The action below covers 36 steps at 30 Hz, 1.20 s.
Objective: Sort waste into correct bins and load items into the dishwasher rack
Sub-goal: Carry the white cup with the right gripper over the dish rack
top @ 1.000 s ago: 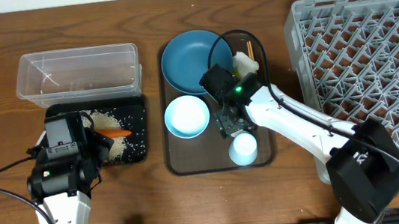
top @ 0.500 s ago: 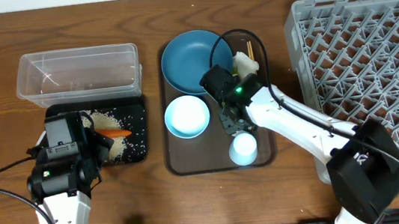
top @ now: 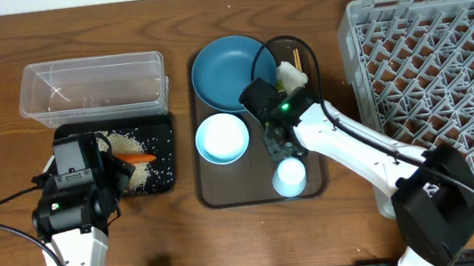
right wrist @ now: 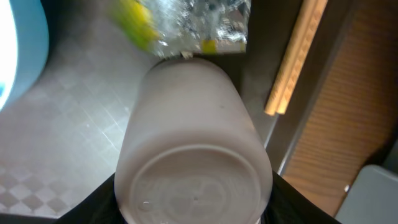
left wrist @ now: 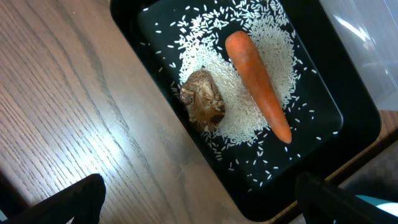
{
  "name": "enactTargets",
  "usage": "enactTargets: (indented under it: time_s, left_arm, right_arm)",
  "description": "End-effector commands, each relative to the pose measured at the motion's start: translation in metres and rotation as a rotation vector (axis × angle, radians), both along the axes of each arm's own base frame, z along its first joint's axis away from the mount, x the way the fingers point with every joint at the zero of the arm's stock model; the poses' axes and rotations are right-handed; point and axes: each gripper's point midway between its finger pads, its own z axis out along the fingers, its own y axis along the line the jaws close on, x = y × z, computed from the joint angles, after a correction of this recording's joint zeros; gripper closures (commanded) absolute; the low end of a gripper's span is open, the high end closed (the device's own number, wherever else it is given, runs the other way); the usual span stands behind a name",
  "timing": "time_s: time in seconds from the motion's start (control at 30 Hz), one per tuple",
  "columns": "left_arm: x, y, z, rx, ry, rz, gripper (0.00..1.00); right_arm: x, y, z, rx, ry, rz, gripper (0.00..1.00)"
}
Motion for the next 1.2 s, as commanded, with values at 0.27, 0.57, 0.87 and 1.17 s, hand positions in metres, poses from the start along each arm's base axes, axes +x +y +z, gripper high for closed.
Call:
enactTargets:
  time_s: [0.27, 0.57, 0.87, 1.17]
  left_arm:
    - [0.001, 0.003, 0.005, 0.018, -0.008, -0.002, 0.02]
    - [0.001, 0.003, 0.005, 0.018, -0.008, -0.002, 0.02]
    - [0.001, 0.003, 0.005, 0.018, -0.008, -0.002, 0.02]
    - [0.001, 0.003, 0.005, 0.018, -0.008, -0.002, 0.02]
  right_arm:
    - [0.008, -0.025, 0.1, 0.189, -0.204, -0.057, 0.64]
    - [0.023, -0.106, 0.15, 0.196, -0.352, -0.214, 0.64]
    - [0.042, -0.232, 0.164, 0.138, -0.458, -0.56, 0.61]
    - [0.061, -0.327, 0.194, 0.155, -0.682, -0.807, 0.6]
